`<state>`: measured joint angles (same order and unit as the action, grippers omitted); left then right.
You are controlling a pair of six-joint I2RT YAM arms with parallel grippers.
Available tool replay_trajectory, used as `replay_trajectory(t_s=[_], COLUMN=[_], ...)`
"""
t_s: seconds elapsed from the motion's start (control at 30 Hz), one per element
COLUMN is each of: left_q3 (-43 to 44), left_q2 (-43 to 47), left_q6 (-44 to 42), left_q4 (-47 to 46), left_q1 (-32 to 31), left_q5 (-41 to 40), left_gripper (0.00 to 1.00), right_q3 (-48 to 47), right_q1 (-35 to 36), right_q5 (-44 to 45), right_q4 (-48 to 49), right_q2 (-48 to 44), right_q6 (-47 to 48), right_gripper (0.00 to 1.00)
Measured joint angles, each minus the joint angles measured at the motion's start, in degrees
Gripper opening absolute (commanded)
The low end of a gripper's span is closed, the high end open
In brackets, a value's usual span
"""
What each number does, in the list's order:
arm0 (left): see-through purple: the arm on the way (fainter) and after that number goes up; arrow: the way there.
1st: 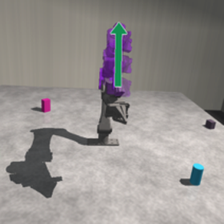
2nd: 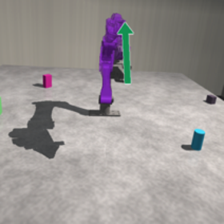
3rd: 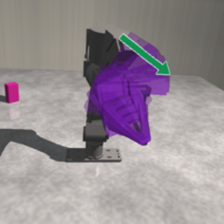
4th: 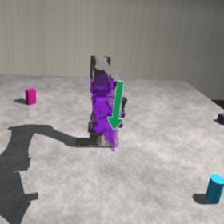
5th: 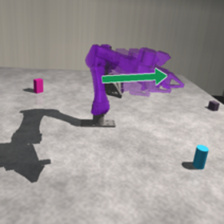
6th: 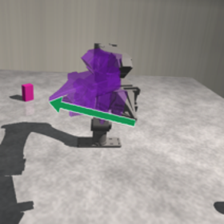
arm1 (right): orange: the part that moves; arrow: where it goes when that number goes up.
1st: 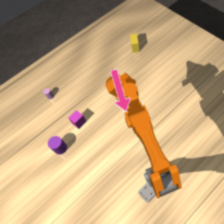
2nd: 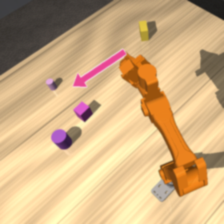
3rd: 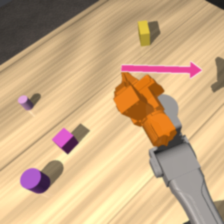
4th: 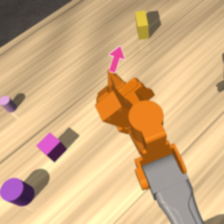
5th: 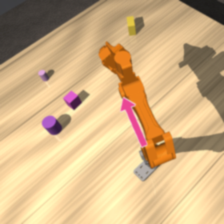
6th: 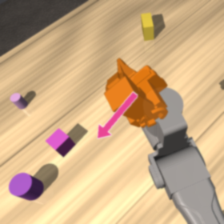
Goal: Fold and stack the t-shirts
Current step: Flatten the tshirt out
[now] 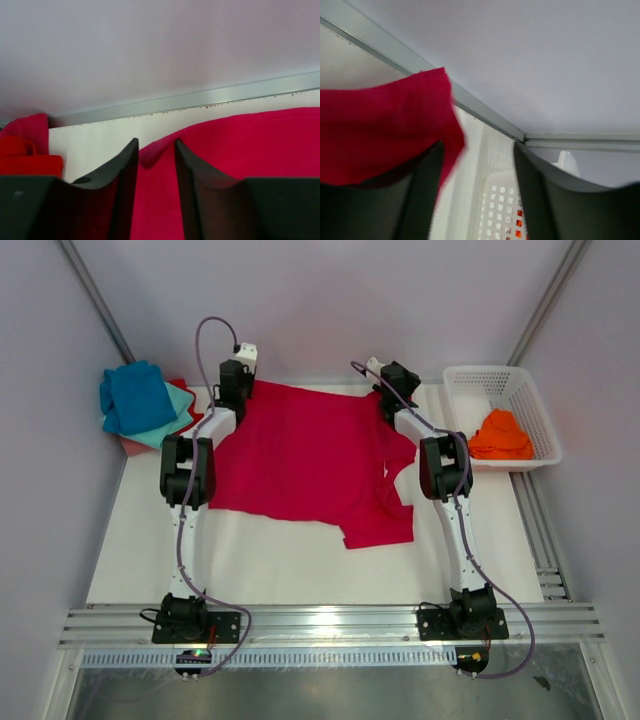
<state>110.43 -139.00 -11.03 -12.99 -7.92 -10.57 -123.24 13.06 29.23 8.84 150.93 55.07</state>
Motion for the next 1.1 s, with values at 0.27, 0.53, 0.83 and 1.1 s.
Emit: replay_trajectory(t_s=[0.27, 0.53, 0.83, 1.1], left_q3=[0.0, 0.0, -2.69, -9.22], left_q2=[0.0, 0.0, 4.2, 16.44], left_q6=[1.38, 1.38, 0.26, 0.31], left_q4=[0.9, 0.85, 4.48, 10.67], left_q1=[0.02, -0.26, -0.31, 0.52], left_q5=[1.29, 0.7, -1.81, -1.53], left_gripper=[0.99, 0.99, 0.99, 0.99], right_q3=[-0.09, 6.32, 8.41, 11.85], right_q1=[-0.02, 0.13, 0.09, -4.48], right_q5=[1.29, 1.95, 7.85, 8.9], right_q4=[2.84, 9.62, 3.98, -8.9], right_q2=[0.85, -0.33, -12.02, -39.21], right_q6=[0.33, -2.84, -10.51, -27.15], right_gripper=[0.99, 0.99, 0.99, 0.99])
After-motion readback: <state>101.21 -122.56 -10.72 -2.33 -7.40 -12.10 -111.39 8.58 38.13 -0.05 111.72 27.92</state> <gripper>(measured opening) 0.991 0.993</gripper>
